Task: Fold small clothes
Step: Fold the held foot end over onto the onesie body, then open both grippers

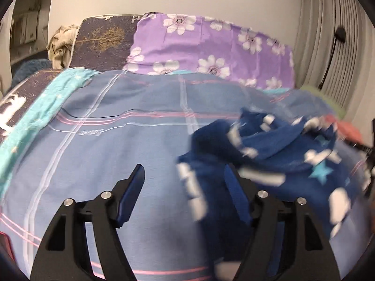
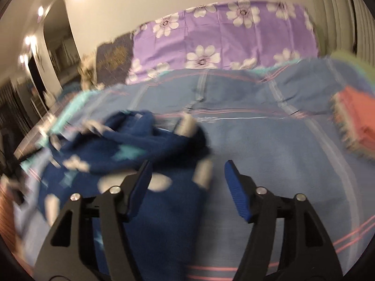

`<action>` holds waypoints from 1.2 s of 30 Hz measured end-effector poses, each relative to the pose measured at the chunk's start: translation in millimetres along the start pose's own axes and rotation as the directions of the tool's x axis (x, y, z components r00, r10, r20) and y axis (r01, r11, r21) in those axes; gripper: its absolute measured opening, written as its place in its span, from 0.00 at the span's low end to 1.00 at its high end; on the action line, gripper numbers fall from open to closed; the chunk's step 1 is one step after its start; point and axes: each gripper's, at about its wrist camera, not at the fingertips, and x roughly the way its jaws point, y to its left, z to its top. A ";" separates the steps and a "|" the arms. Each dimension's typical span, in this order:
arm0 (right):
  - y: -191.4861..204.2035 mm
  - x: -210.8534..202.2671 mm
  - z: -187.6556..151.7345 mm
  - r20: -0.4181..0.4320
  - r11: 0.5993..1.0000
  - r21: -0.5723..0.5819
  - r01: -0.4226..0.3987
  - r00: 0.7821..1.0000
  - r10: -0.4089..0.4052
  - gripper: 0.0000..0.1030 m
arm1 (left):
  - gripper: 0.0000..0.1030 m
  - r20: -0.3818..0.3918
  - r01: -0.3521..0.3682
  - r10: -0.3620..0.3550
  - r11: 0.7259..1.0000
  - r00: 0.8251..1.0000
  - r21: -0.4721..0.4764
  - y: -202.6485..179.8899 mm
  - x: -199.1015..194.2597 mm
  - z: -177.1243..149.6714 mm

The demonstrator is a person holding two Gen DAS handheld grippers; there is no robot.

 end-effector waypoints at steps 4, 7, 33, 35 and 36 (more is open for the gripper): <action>-12.5 20.1 3.1 -0.033 1.000 -0.016 -0.003 0.999 0.003 0.66 | 0.69 -0.068 0.035 -0.031 0.997 0.997 0.064 -0.3 30.3 6.5; -9.1 52.0 10.6 -0.095 0.998 -0.063 -0.027 0.995 0.021 0.73 | 0.69 -0.123 0.064 -0.050 0.991 0.991 0.117 -10.7 60.5 19.7; -39.5 123.4 30.8 -0.126 0.946 0.299 -0.124 0.978 0.168 0.38 | 0.31 -0.182 0.134 -0.168 0.973 0.969 -0.185 14.2 123.9 28.3; -42.9 109.5 29.1 -0.114 0.946 0.303 -0.117 0.981 0.158 0.43 | 0.32 -0.179 0.116 -0.147 0.978 0.973 -0.172 11.9 114.2 27.7; -43.5 102.7 27.8 -0.107 0.946 0.300 -0.123 0.981 0.161 0.43 | 0.31 -0.170 0.110 -0.139 0.979 0.976 -0.172 10.5 106.5 28.8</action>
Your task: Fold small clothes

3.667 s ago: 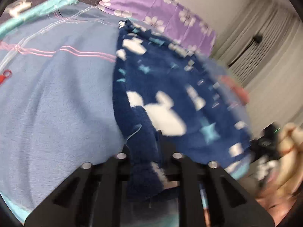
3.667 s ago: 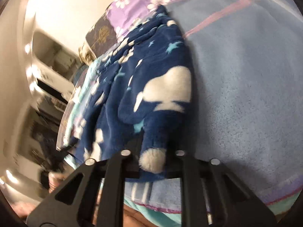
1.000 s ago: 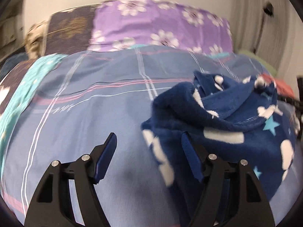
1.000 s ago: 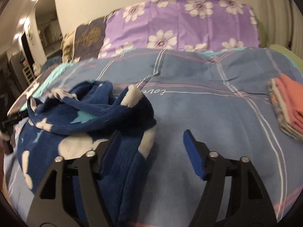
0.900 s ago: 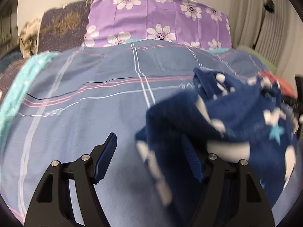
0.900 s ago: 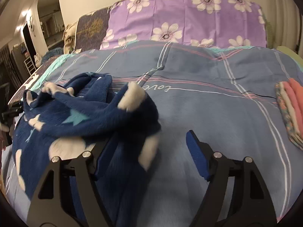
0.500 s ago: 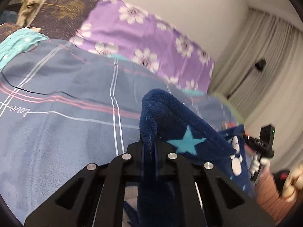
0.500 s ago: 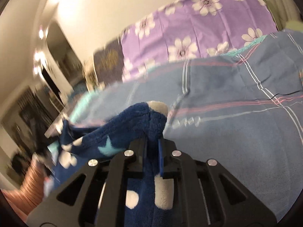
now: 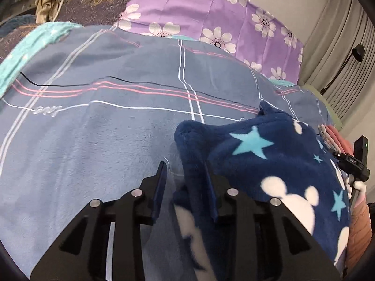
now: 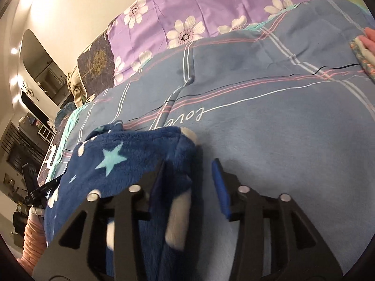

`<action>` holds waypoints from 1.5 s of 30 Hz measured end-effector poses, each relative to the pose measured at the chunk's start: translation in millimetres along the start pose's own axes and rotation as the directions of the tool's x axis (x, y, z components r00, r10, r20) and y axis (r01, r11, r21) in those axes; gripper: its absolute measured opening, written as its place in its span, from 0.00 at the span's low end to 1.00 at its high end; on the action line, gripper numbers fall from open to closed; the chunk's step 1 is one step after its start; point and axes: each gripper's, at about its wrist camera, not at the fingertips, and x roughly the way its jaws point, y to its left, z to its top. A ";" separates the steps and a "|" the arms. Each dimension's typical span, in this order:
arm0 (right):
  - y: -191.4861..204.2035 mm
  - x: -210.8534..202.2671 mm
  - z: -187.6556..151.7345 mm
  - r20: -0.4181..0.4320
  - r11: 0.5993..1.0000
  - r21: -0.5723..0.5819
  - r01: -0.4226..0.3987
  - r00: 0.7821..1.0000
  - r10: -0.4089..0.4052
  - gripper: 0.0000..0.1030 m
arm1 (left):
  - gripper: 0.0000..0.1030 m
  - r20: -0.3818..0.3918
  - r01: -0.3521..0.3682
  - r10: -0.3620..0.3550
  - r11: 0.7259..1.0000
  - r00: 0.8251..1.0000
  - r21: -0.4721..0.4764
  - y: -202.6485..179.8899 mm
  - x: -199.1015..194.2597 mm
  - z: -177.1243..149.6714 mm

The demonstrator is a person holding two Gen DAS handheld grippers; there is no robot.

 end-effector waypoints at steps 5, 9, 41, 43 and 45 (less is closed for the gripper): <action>-12.0 -30.8 -11.6 0.007 1.000 -0.010 -0.017 1.000 0.017 0.43 | 0.32 0.075 -0.060 0.053 0.994 0.996 0.086 -33.4 -43.2 0.1; -30.1 -45.4 -17.1 0.009 0.998 -0.012 0.060 0.998 -0.060 0.22 | 0.40 0.099 -0.036 0.017 0.979 0.995 0.203 -111.8 -71.2 -9.5; -44.1 -23.3 -40.9 -0.146 0.894 0.168 -0.414 0.887 0.438 0.52 | 0.26 -0.099 -0.004 0.077 0.810 0.992 0.586 -406.1 6.5 -153.7; -38.1 -14.3 -39.3 -0.154 0.896 0.180 -0.407 0.888 0.434 0.52 | 0.23 -0.100 0.007 0.066 0.803 0.993 0.597 -408.4 7.1 -156.2; -28.2 -4.0 -34.3 -0.176 0.897 0.207 -0.390 0.887 0.426 0.23 | 0.22 -0.105 0.022 0.054 0.786 0.993 0.618 -410.5 4.9 -160.1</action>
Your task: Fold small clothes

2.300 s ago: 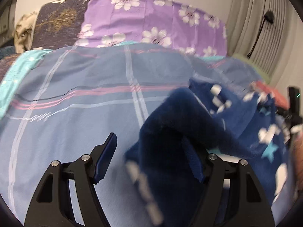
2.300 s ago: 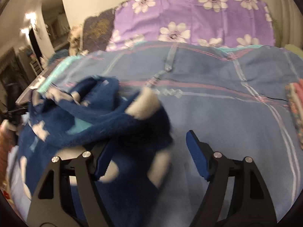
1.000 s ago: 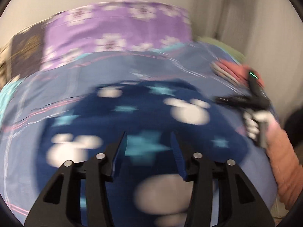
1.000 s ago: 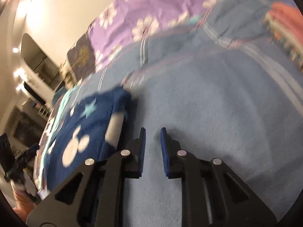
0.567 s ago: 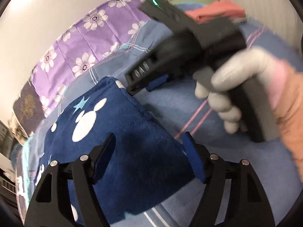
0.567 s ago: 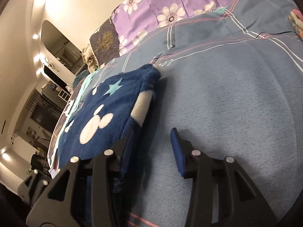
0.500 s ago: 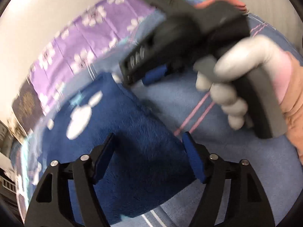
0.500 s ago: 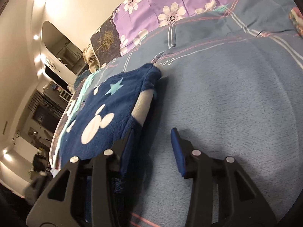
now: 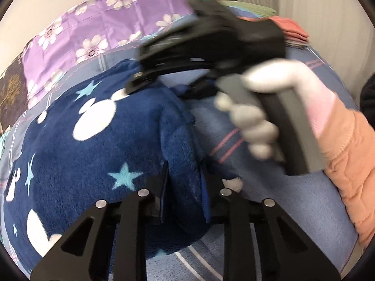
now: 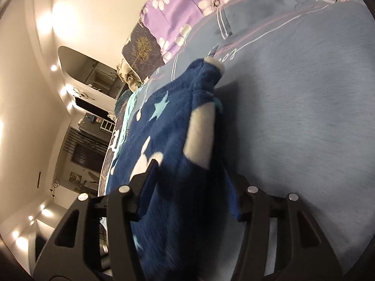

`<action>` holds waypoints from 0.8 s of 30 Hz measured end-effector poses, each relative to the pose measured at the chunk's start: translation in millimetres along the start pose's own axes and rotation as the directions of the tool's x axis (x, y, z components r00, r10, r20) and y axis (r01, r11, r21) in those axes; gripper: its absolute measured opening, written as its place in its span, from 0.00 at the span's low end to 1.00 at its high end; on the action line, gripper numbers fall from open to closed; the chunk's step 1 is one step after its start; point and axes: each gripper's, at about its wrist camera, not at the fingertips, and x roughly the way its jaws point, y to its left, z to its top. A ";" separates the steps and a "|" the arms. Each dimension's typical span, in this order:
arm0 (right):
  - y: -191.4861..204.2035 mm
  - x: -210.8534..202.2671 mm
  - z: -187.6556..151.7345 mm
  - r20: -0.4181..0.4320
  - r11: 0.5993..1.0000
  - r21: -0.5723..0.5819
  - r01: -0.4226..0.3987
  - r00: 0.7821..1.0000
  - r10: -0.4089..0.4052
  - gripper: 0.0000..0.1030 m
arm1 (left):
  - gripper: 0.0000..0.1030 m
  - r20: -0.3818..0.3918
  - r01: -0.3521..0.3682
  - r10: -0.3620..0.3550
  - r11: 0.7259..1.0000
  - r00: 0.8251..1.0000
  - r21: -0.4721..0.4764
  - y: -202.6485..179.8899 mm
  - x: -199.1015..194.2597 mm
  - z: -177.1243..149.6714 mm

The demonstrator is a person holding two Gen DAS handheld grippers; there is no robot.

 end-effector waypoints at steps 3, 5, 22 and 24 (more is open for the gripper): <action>12.9 -6.9 10.1 0.062 1.000 0.031 -0.001 0.998 -0.001 0.16 | 0.22 0.013 0.006 -0.007 0.996 1.000 0.092 -10.8 -3.3 -3.6; 36.2 -18.8 12.3 0.134 0.994 -0.083 0.066 0.990 -0.054 0.14 | 0.21 0.016 -0.018 0.016 0.987 1.000 0.159 -22.1 0.9 -5.4; 1.2 6.1 10.7 0.189 0.960 -0.131 0.249 0.957 -0.222 0.25 | 0.26 0.040 0.006 -0.011 0.991 0.999 0.133 -27.0 10.4 -15.9; 2.2 3.2 6.6 0.207 0.957 -0.128 0.259 0.951 -0.230 0.31 | 0.28 0.055 0.005 -0.012 0.993 0.998 0.121 -24.8 7.8 -16.2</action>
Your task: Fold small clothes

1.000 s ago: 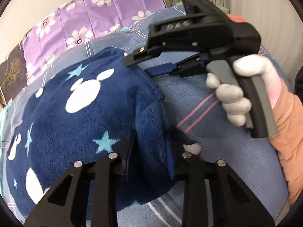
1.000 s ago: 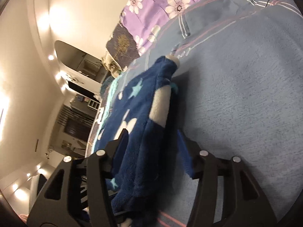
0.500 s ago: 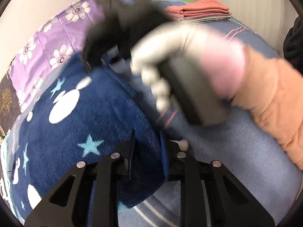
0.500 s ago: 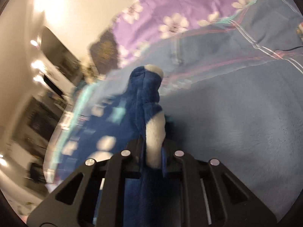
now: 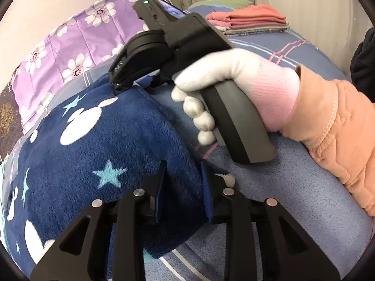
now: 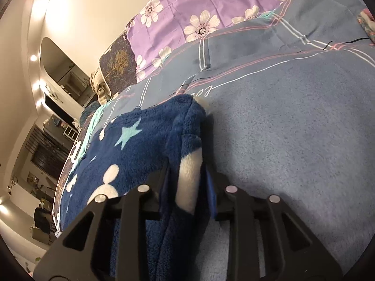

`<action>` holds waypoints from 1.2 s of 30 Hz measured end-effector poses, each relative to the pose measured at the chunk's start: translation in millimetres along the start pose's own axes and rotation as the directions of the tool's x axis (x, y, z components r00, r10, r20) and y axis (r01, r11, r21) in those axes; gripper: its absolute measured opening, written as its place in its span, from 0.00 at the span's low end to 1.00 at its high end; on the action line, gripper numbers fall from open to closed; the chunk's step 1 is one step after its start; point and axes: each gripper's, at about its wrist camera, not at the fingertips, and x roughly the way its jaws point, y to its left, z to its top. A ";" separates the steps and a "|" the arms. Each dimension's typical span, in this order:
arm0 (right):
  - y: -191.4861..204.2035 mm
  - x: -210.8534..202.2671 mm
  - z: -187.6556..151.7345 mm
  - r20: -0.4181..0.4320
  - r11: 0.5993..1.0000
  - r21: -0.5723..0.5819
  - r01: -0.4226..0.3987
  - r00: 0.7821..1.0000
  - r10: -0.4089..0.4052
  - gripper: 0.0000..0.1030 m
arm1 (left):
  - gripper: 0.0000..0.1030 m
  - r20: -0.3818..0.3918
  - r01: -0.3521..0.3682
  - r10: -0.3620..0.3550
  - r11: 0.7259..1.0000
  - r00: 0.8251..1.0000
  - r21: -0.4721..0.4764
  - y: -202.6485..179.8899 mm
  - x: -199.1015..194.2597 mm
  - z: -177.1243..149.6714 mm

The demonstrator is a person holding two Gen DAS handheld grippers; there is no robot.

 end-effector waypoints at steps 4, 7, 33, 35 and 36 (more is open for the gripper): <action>5.3 -13.9 -10.2 0.032 0.999 -0.013 0.044 0.999 -0.044 0.39 | 0.34 0.020 0.067 -0.065 0.992 0.998 -0.111 19.9 -12.1 -5.8; 3.5 -22.0 -14.3 0.027 0.998 -0.010 0.062 0.998 -0.062 0.40 | 0.41 0.034 0.090 -0.086 0.987 0.996 -0.133 26.3 -24.7 -11.2; 134.4 -84.8 -87.9 0.181 0.825 -0.302 0.478 0.878 -0.443 0.61 | 0.59 0.143 -0.034 0.069 0.972 0.987 -0.233 96.0 -98.4 -89.5; 150.3 -81.3 -85.4 0.185 0.828 -0.316 0.463 0.886 -0.425 0.61 | 0.59 0.169 -0.055 0.109 0.954 0.980 -0.294 123.4 -113.8 -107.0; 163.8 -77.4 -83.5 0.186 0.828 -0.337 0.448 0.894 -0.408 0.61 | 0.59 0.180 -0.063 0.128 0.942 0.975 -0.330 137.7 -122.3 -117.1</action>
